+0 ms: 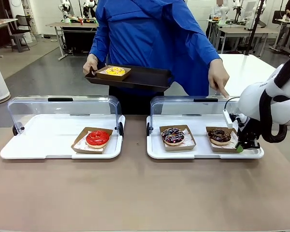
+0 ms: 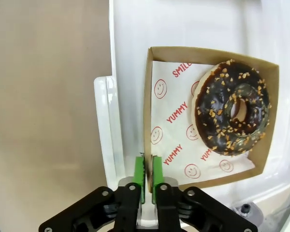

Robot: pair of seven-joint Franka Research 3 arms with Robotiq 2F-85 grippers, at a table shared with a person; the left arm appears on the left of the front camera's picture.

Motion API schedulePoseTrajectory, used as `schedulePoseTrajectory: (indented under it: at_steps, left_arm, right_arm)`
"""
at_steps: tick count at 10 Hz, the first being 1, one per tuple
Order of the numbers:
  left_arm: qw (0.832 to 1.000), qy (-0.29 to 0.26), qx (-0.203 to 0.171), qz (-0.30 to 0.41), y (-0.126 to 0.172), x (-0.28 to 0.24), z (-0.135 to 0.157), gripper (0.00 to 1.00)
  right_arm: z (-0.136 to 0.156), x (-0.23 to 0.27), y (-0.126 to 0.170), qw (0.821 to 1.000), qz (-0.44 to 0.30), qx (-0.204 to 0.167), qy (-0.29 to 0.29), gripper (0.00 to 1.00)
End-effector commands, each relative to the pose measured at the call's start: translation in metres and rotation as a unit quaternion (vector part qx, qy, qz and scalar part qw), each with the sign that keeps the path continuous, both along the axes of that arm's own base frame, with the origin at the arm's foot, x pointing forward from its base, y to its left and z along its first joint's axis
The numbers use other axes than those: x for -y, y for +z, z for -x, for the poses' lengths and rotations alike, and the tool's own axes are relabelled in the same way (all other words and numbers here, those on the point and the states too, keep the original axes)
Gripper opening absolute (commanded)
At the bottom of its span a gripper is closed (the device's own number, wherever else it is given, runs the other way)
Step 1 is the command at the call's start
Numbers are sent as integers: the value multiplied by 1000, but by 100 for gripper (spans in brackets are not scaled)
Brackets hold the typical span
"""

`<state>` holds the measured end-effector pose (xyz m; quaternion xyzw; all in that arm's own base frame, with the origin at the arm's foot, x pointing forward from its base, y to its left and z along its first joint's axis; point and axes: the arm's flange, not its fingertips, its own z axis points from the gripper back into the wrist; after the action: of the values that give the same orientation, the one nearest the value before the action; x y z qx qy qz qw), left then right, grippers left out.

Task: Provide the desired donut to the person.
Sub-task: Pick up and lift the Paper togo box containing the Donut pointed at by the person.

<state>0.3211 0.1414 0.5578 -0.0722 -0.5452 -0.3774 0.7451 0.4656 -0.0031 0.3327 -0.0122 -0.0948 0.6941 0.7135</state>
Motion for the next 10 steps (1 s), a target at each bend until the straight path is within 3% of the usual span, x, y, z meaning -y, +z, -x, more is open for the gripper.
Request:
schedulePoseTrajectory:
  at_steps: [1, 6, 10]
  left_arm:
    - [1000, 7, -2, 0, 0, 0, 0, 100]
    - [1000, 7, -2, 0, 0, 0, 0, 100]
    - [1000, 7, -2, 0, 0, 0, 0, 100]
  right_arm:
    - [-11, 4, -7, 1000, -4, -8, 7, 0]
    - [1, 10, 18, 1000, -15, -6, 25, 0]
    - [60, 12, 110, 997, -31, 34, 58, 0]
